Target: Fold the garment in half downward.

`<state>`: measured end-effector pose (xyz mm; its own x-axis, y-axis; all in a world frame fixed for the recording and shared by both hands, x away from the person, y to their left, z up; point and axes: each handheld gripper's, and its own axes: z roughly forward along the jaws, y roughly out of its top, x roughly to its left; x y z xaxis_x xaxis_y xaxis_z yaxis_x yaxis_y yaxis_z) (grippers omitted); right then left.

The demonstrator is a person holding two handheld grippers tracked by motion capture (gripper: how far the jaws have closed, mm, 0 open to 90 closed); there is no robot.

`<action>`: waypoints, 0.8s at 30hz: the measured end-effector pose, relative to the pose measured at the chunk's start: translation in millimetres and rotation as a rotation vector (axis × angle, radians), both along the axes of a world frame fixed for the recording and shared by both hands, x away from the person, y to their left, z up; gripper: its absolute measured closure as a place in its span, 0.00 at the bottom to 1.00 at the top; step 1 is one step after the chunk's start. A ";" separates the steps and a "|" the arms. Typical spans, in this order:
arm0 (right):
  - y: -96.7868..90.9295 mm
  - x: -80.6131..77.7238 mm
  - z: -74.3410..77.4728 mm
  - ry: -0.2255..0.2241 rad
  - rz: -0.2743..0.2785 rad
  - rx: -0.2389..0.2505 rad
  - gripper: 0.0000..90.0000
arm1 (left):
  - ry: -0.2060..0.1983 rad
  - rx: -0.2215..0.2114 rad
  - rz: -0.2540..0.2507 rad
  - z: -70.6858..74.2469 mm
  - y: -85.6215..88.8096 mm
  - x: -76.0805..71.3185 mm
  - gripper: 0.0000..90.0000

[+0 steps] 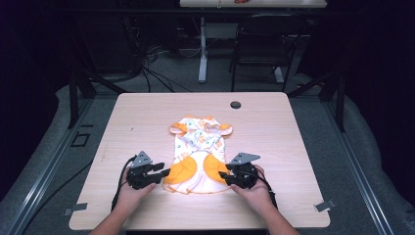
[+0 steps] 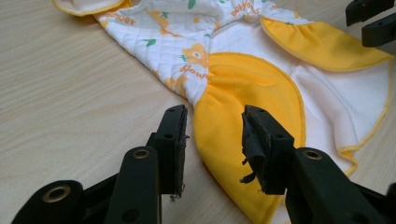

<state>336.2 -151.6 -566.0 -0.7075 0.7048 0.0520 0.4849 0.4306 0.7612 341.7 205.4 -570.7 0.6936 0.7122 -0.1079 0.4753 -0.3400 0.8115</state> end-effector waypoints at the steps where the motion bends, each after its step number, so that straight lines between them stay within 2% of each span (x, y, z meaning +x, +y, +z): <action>1: -0.5 0.3 -0.3 0.001 0.001 0.000 0.65 | -0.002 -0.002 0.002 -0.1 -0.1 0.6 0.65; 4: -3.3 3.9 0.8 0.008 0.006 0.009 0.67 | 0.013 -0.017 0.004 1.5 -2.0 4.9 0.63; 8: -7.0 10.9 6.6 0.012 -0.001 0.017 0.69 | 0.005 -0.007 -0.004 7.5 -5.7 10.3 0.65; 10: -9.4 17.5 12.5 0.017 -0.020 0.059 0.71 | 0.019 -0.015 -0.026 12.5 -10.4 16.0 0.67; 12: -8.4 22.8 14.5 0.011 -0.035 0.058 0.71 | 0.023 -0.026 -0.035 14.1 -16.1 21.0 0.71; 14: -6.6 29.6 15.7 0.007 -0.046 0.053 0.71 | 0.025 -0.017 -0.055 14.5 -21.9 28.6 0.77; 15: -5.1 33.7 15.4 0.020 -0.050 0.055 0.71 | 0.031 -0.031 -0.054 13.7 -25.0 32.2 0.79; 17: -1.3 42.8 14.3 0.048 -0.049 0.052 0.71 | 0.038 -0.034 -0.055 13.1 -27.3 36.5 0.82; 19: 3.3 52.0 12.0 0.093 -0.056 0.076 0.71 | 0.033 0.001 -0.045 11.5 -35.0 49.6 0.84; 21: 8.0 59.7 10.8 0.103 -0.063 0.073 0.74 | 0.036 0.021 -0.043 11.2 -38.8 56.9 0.87; 23: 9.5 61.6 10.7 0.099 -0.061 0.073 0.78 | 0.028 0.030 -0.044 10.9 -41.2 61.6 0.91; 24: 15.5 66.6 10.5 0.067 -0.065 0.032 0.85 | 0.035 0.043 -0.041 9.8 -44.7 68.6 0.93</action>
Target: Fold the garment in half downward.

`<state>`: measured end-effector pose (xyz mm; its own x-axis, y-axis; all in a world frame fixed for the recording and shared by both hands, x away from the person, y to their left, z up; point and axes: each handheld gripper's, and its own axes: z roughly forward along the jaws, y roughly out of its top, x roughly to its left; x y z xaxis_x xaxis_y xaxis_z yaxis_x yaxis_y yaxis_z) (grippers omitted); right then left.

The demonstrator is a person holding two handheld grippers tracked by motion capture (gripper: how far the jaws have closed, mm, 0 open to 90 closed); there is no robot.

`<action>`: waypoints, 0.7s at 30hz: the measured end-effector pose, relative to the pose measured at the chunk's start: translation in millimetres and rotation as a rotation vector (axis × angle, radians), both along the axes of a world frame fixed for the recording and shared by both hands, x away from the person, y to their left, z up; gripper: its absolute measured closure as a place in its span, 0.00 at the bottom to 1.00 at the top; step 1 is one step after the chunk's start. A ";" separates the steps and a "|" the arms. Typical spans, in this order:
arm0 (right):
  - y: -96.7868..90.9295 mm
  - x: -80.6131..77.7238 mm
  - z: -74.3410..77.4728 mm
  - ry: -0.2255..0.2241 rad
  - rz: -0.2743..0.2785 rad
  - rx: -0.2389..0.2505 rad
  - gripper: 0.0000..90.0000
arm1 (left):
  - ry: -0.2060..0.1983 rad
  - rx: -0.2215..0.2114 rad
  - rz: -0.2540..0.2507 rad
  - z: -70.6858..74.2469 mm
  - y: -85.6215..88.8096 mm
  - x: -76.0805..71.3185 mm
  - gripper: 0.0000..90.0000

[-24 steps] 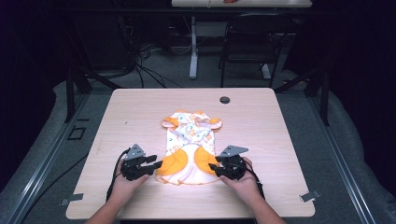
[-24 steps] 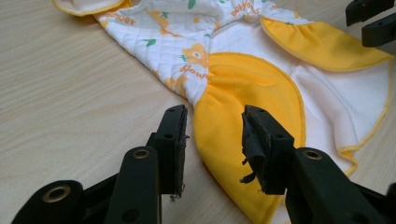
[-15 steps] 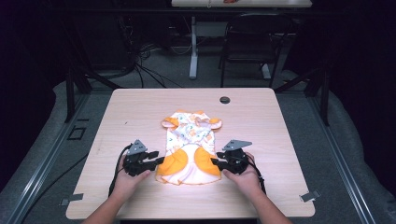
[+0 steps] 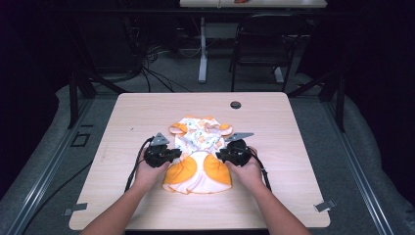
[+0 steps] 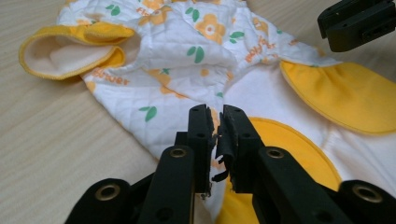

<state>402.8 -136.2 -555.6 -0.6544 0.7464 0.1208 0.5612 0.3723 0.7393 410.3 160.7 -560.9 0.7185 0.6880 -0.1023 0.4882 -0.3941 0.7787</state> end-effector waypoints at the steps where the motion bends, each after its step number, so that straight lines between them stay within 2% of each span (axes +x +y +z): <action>1: 0.0 0.0 0.0 0.000 0.000 0.000 0.85 | 0.000 0.000 0.000 0.0 0.0 0.0 0.95; 2: 4.4 4.3 -0.6 -0.018 0.002 -0.033 0.92 | 0.006 0.017 -0.001 -1.6 -3.8 5.8 0.96; 3: 4.4 4.3 -0.6 -0.018 0.002 -0.033 0.92 | 0.006 0.017 -0.001 -1.6 -3.8 5.8 0.97; 4: 8.6 8.3 -3.2 -0.033 -0.006 -0.061 0.99 | 0.010 0.040 0.003 -3.8 -7.0 9.9 0.98; 5: 8.6 8.3 -3.2 -0.033 -0.006 -0.061 0.99 | 0.010 0.040 0.003 -3.8 -7.0 9.9 0.99; 6: 12.2 12.6 -7.8 -0.016 -0.004 -0.090 1.00 | 0.020 0.050 0.007 -7.0 -8.6 12.7 0.99; 9: 14.8 15.0 -13.5 0.005 -0.001 -0.098 1.00 | 0.032 0.065 0.007 -11.1 -8.9 14.3 0.99; 10: 16.4 15.6 -18.4 0.015 0.011 -0.121 1.00 | 0.047 0.070 0.006 -15.1 -8.4 14.9 0.99; 12: 15.5 14.7 -19.9 0.012 0.010 -0.110 1.00 | 0.051 0.078 -0.003 -19.2 -7.6 15.1 0.99; 15: 13.6 13.9 -19.3 0.018 0.019 -0.118 1.00 | 0.056 0.063 -0.001 -19.9 -5.6 14.6 0.99; 17: 12.3 11.0 -20.0 0.017 0.034 -0.111 1.00 | 0.054 0.064 -0.010 -20.3 -4.9 11.3 0.99; 21: 13.4 3.7 -19.5 0.008 0.057 -0.127 1.00 | 0.055 0.079 -0.033 -19.3 -3.1 1.8 0.99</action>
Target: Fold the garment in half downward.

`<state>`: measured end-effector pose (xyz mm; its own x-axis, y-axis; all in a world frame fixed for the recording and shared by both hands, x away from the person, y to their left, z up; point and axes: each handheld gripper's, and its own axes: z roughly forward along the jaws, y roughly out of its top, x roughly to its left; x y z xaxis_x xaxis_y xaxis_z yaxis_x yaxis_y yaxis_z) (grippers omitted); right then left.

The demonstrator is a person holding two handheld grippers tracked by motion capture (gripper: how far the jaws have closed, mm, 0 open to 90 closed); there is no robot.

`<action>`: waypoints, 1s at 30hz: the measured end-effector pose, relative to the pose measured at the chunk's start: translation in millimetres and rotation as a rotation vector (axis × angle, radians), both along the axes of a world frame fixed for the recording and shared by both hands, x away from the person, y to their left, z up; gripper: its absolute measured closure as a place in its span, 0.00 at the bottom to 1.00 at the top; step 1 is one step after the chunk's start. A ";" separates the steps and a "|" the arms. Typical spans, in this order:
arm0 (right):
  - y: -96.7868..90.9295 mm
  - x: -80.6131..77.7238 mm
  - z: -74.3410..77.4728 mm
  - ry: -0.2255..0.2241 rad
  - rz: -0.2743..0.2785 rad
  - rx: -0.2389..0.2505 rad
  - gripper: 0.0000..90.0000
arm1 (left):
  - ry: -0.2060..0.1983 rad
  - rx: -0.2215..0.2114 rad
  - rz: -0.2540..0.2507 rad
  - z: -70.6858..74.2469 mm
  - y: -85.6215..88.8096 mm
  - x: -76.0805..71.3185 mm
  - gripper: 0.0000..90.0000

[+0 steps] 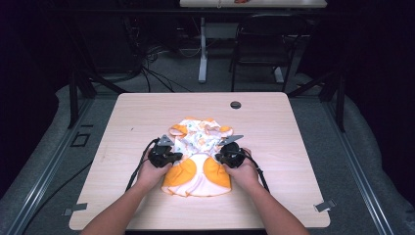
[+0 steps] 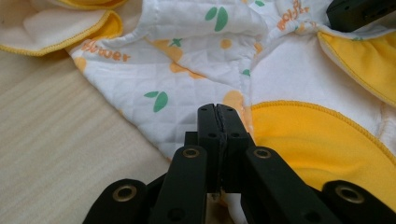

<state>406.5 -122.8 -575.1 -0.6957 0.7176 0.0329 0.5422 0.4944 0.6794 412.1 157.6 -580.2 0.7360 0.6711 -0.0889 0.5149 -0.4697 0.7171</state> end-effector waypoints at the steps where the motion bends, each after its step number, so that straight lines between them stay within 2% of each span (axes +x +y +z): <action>1: 0.4 -3.1 0.2 0.002 0.002 -0.002 1.00 | -0.002 -0.004 -0.002 -0.4 0.9 -2.6 0.99; 3: 0.3 -8.6 -0.3 -0.001 0.018 0.004 1.00 | 0.005 -0.009 -0.011 -0.6 3.4 -7.7 0.99; 7: -2.0 -18.7 -0.2 0.026 0.056 0.021 1.00 | 0.029 -0.031 -0.025 -1.2 9.5 -18.5 0.99; 10: -2.6 -23.5 -0.2 0.037 0.074 0.028 1.00 | 0.026 -0.024 -0.038 -0.9 11.1 -24.4 0.99; 15: 0.1 -39.4 1.4 0.037 0.119 0.002 1.00 | 0.030 -0.016 -0.065 -0.4 13.9 -42.0 0.99; 21: -0.5 -54.8 1.7 0.052 0.146 0.005 1.00 | 0.043 -0.030 -0.079 -1.0 18.4 -58.7 0.99; 27: -0.4 -66.7 3.2 0.057 0.179 -0.012 1.00 | 0.071 -0.053 -0.090 -1.4 20.3 -68.5 0.99; 29: 0.8 -68.6 4.5 0.057 0.178 -0.026 1.00 | 0.081 -0.046 -0.099 0.3 19.2 -67.6 0.97; 30: 1.6 -68.1 5.9 0.060 0.180 -0.034 1.00 | 0.076 -0.029 -0.104 1.8 18.6 -66.6 0.96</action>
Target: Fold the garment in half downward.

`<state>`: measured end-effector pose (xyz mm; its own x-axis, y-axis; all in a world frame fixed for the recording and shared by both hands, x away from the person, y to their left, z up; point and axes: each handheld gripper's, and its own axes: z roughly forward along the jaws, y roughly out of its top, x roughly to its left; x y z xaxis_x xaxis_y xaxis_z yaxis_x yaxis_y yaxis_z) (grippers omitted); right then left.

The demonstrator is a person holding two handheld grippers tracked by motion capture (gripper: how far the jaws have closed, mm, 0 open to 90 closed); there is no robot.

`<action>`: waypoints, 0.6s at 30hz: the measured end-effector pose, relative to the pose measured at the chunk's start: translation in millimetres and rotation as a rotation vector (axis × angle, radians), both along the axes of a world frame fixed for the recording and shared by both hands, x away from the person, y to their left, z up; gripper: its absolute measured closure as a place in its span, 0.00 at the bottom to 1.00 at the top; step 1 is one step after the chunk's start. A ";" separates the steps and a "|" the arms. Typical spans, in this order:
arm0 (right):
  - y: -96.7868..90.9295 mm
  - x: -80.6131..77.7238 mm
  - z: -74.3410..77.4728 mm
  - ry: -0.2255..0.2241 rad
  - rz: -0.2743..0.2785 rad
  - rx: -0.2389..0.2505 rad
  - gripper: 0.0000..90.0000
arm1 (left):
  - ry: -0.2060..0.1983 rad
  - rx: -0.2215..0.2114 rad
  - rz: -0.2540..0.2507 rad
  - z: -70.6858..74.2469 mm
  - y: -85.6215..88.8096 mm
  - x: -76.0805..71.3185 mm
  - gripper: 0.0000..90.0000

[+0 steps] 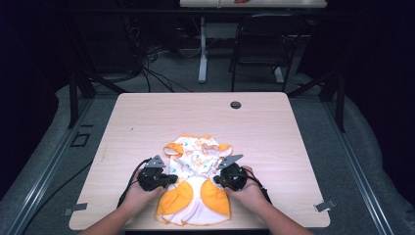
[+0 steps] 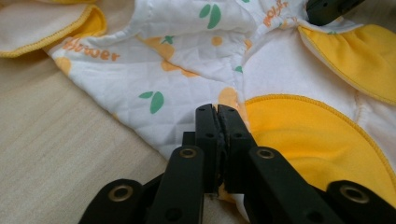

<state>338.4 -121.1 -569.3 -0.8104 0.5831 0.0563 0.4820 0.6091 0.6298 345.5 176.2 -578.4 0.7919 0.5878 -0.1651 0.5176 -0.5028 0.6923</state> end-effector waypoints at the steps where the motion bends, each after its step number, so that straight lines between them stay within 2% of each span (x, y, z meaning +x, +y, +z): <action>1: 0.7 1.2 2.4 0.003 0.002 0.002 1.00 | -0.014 0.007 0.010 1.4 -1.1 1.5 0.95; 3: 1.8 5.2 10.5 -0.001 -0.006 0.022 1.00 | -0.015 0.006 0.016 6.4 -1.1 7.5 0.94; 5: 2.4 12.0 21.4 -0.018 -0.007 0.037 1.00 | -0.020 -0.008 0.026 17.2 -0.6 17.1 0.93; 6: 3.0 16.0 26.6 -0.029 -0.014 0.051 1.00 | -0.020 -0.008 0.026 17.2 -0.6 17.1 0.92; 8: 3.1 26.4 36.8 -0.042 -0.027 0.058 1.00 | -0.037 -0.020 0.041 32.7 -1.2 33.2 0.90; 10: 3.0 32.5 40.9 -0.047 -0.034 0.060 1.00 | -0.043 -0.024 0.045 36.8 -2.0 38.7 0.89; 11: 2.7 44.9 46.9 -0.047 -0.057 0.067 0.99 | -0.053 -0.013 0.057 44.2 -3.2 49.2 0.88; 12: 2.7 44.9 46.9 -0.047 -0.057 0.067 0.99 | -0.053 -0.013 0.057 44.2 -3.2 49.2 0.88; 13: 3.2 57.4 51.2 -0.043 -0.069 0.052 0.98 | -0.064 -0.006 0.072 49.4 -4.6 59.5 0.87; 14: 3.4 63.5 52.5 -0.041 -0.069 0.046 0.97 | -0.071 -0.002 0.075 51.9 -5.5 64.2 0.87; 16: 4.1 69.3 53.6 -0.038 -0.073 0.042 0.96 | -0.083 0.003 0.072 54.1 -6.2 68.8 0.86; 17: 5.6 79.7 55.8 -0.035 -0.085 0.031 0.95 | -0.099 0.014 0.073 57.9 -7.7 77.8 0.85; 18: 5.6 79.7 55.8 -0.035 -0.085 0.031 0.95 | -0.099 0.014 0.073 57.9 -7.7 77.8 0.85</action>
<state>418.1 -115.5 -513.4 -0.7600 0.6481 0.0480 0.5086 0.5471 0.6648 423.3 168.6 -520.5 0.7593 0.6459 -0.0795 0.4823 -0.4765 0.7351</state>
